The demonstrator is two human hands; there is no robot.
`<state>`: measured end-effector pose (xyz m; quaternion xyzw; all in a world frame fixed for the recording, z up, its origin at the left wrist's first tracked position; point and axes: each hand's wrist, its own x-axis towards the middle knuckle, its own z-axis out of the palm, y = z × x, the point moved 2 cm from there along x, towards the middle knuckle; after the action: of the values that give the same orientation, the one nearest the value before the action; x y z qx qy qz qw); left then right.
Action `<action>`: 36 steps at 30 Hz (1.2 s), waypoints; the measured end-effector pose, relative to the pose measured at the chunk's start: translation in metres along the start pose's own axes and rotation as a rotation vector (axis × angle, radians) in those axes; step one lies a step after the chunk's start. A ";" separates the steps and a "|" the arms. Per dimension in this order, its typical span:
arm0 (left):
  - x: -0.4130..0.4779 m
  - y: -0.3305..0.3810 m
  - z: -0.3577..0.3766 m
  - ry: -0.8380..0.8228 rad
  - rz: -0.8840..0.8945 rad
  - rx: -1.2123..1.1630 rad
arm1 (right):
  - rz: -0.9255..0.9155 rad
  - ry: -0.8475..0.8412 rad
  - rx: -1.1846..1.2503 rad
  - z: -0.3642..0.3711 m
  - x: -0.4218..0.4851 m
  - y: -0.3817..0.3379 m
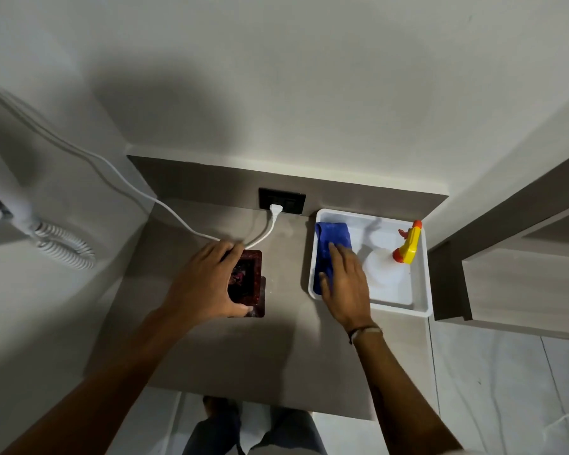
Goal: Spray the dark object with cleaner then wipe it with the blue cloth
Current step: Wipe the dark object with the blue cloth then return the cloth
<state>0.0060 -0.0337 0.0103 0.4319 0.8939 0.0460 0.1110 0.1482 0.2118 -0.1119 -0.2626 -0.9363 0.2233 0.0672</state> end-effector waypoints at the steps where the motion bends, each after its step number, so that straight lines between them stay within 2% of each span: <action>1: 0.000 0.000 0.001 0.005 -0.001 -0.004 | -0.015 -0.080 -0.042 0.003 0.015 -0.001; 5: -0.003 -0.003 0.008 0.054 0.002 -0.039 | -0.077 -0.348 -0.302 0.017 0.056 0.016; 8: -0.002 -0.008 0.015 0.065 0.014 -0.081 | -0.071 -0.434 -0.337 0.028 0.066 0.023; 18: 0.000 -0.015 0.033 0.135 0.037 -0.147 | -0.012 -0.388 -0.392 0.057 0.067 0.031; 23: -0.002 -0.018 0.034 0.159 0.051 -0.201 | 0.030 -0.265 -0.350 0.063 0.069 0.033; 26: -0.001 -0.026 0.033 0.201 0.043 -0.303 | 0.094 -0.201 -0.184 0.048 0.079 0.028; 29: -0.008 -0.049 0.037 0.240 0.040 -0.417 | 0.261 0.030 0.104 0.018 0.075 0.013; 32: -0.020 -0.079 0.045 0.262 0.061 -0.511 | 0.318 0.297 0.349 -0.006 0.030 -0.021; 34: -0.027 -0.096 0.052 0.269 0.069 -0.554 | 0.309 0.394 0.474 -0.005 -0.012 -0.053; 36: -0.036 -0.105 0.055 0.270 0.060 -0.616 | 0.296 0.423 0.547 0.008 -0.051 -0.090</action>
<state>-0.0390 -0.1275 -0.0563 0.3940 0.8315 0.3743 0.1155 0.1484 0.1139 -0.0787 -0.4077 -0.7595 0.4131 0.2937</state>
